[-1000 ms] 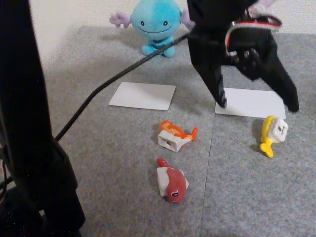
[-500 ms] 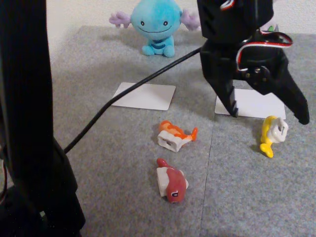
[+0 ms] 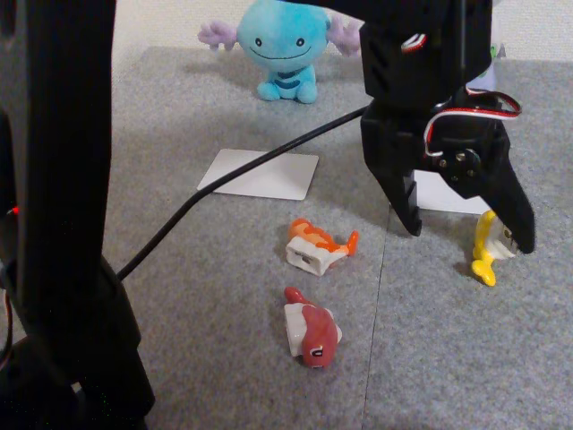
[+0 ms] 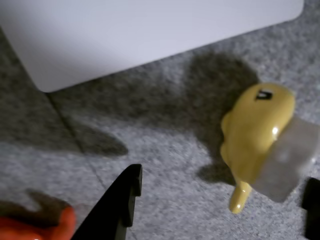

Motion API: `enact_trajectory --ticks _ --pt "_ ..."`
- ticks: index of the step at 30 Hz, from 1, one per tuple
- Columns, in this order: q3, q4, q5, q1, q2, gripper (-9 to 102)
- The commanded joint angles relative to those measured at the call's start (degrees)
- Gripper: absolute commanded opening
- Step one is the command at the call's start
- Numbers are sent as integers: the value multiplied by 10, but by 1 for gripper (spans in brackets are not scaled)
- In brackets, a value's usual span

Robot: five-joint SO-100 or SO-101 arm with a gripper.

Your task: Wooper wants to eat egg sudhi, and Goomy wants to eat shrimp sushi

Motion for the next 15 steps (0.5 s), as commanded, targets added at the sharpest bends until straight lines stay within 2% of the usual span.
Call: enact_trajectory --ticks 1,4,15 --pt "-22 -17 13 15 6 29" --pt "-22 -54 25 30 8 28" --pt "-22 -81 17 40 8 28"
